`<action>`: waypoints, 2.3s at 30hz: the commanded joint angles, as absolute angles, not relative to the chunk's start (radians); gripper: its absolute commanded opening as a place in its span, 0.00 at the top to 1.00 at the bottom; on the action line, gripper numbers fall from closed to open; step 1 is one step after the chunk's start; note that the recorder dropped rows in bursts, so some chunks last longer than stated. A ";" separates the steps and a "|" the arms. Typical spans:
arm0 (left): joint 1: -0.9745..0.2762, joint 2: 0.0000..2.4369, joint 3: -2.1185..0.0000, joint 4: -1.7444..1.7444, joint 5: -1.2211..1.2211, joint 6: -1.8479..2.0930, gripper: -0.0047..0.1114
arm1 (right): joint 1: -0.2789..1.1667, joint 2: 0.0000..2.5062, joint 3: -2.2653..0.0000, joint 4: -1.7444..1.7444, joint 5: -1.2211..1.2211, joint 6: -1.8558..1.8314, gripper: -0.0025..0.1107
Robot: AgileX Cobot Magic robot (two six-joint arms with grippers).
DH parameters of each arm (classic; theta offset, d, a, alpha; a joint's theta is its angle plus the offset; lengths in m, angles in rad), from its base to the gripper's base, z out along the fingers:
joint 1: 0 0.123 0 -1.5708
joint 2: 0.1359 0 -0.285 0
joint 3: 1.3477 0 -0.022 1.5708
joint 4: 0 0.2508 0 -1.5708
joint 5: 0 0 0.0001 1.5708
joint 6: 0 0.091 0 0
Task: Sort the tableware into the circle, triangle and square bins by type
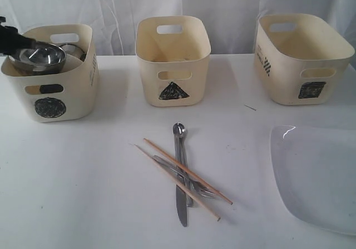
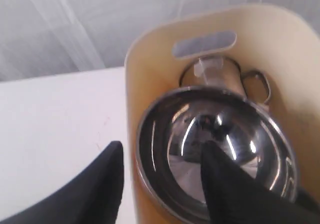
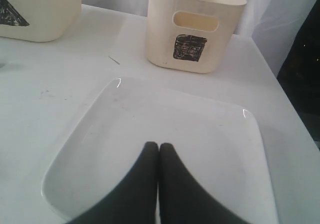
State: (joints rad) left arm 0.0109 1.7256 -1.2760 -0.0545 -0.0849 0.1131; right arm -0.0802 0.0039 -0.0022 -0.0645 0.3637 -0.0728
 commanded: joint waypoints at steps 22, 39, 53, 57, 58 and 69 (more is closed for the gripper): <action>0.010 0.753 -0.786 -0.051 0.024 -0.024 0.96 | -0.079 0.000 0.000 -0.071 0.352 -0.074 0.98; 0.012 0.397 -0.463 -0.036 0.526 -0.028 0.96 | -0.079 0.000 0.000 -0.071 0.352 -0.074 0.98; 0.045 0.123 -0.463 0.110 0.624 -0.163 0.96 | -0.079 0.000 0.000 -0.071 0.352 -0.074 0.98; 0.057 0.014 -0.463 0.199 0.722 -0.165 0.96 | -0.079 0.000 0.000 -0.071 0.352 -0.074 0.98; 0.057 0.000 -0.460 0.209 0.722 -0.172 0.96 | -0.079 0.000 0.000 -0.071 0.352 -0.074 0.98; 0.057 0.000 -0.148 0.338 0.321 -0.454 0.96 | -0.079 0.000 0.000 -0.071 0.352 -0.074 0.98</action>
State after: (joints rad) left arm 0.0555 0.0072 -0.2493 0.3412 0.3591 -0.3485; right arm -0.0802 0.0039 -0.0022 -0.0645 0.3637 -0.0728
